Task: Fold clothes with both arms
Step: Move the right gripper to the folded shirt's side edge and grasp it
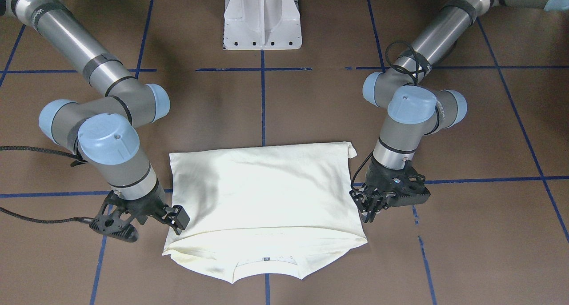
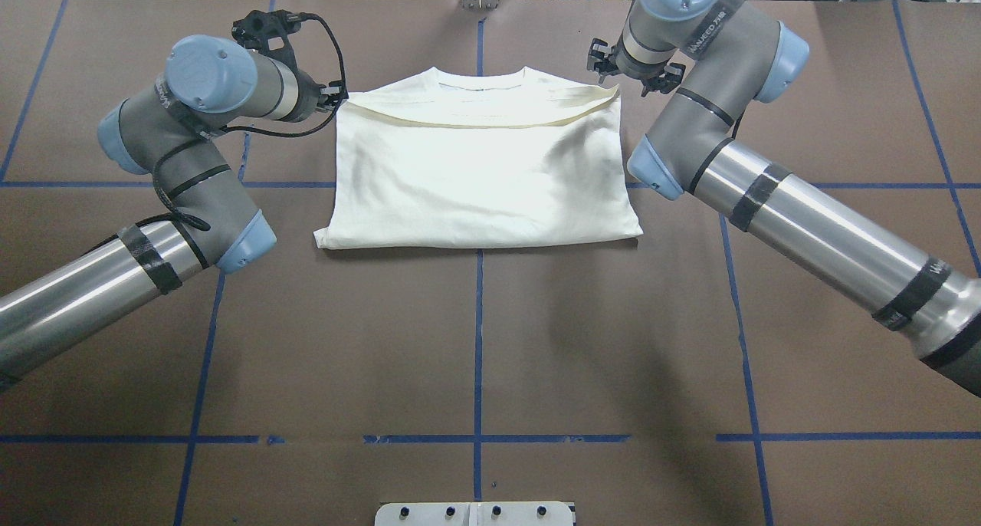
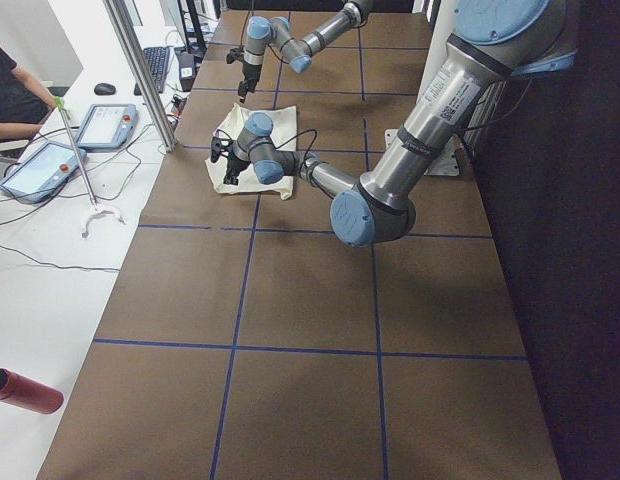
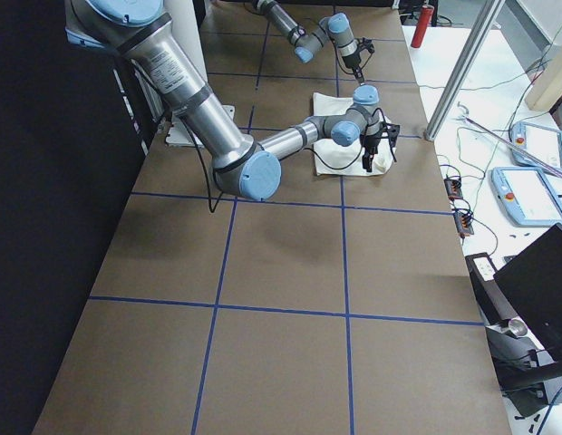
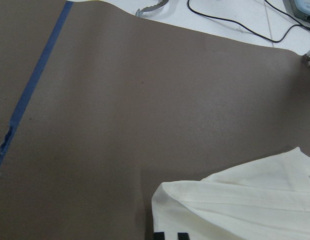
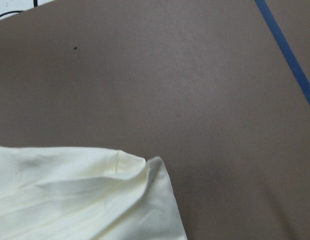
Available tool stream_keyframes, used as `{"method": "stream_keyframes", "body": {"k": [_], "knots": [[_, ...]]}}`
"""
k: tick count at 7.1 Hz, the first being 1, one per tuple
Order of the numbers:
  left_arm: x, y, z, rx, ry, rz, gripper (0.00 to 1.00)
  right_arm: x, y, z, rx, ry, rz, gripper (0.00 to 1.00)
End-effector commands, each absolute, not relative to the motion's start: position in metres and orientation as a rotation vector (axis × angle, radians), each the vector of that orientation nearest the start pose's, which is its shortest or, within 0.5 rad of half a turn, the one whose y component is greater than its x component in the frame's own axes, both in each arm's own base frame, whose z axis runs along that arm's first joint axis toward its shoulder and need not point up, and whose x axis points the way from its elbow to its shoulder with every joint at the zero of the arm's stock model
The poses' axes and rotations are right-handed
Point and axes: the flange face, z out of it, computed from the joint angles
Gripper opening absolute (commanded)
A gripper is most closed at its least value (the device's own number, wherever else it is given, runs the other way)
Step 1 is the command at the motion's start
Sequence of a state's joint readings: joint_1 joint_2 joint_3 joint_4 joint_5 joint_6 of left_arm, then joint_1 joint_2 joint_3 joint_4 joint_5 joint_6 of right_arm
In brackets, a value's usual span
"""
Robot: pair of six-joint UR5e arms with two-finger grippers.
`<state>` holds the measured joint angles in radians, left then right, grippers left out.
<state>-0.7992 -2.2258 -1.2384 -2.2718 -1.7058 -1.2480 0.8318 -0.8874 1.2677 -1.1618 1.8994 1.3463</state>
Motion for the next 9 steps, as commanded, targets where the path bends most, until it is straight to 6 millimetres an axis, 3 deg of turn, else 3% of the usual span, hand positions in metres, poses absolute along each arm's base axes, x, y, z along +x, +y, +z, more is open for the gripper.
{"method": "stream_keyframes", "body": {"k": [1, 2, 3, 4, 6, 7, 8, 9], "knots": [[0.448, -0.633, 0.342, 0.442, 0.936, -0.365, 0.21, -0.459, -0.556, 0.35, 0.059, -0.895, 0.459, 1.0], [0.448, -0.632, 0.343, 0.442, 0.936, -0.369, 0.21, -0.467, -0.534, 0.368, 0.023, -0.882, 0.501, 1.0], [0.448, -0.632, 0.343, 0.44, 0.937, -0.368, 0.21, -0.462, -0.527, 0.364, 0.033, -0.905, 0.502, 1.0], [0.448, -0.632, 0.343, 0.439, 0.938, -0.367, 0.26, -0.467, -0.522, 0.373, 0.026, -0.89, 0.498, 0.97], [0.448, -0.632, 0.34, 0.439, 0.943, -0.368, 0.29, -0.464, -0.517, 0.388, 0.032, -0.867, 0.508, 0.63], [0.449, -0.632, 0.34, 0.439, 0.943, -0.368, 0.29, -0.462, -0.515, 0.389, 0.032, -0.866, 0.508, 0.4], [0.449, -0.632, 0.339, 0.44, 0.944, -0.367, 0.29, -0.461, -0.512, 0.381, 0.023, -0.882, 0.53, 0.0], [0.45, -0.632, 0.338, 0.44, 0.944, -0.369, 0.29, -0.461, -0.505, 0.374, 0.021, -0.891, 0.521, 0.0]]}}
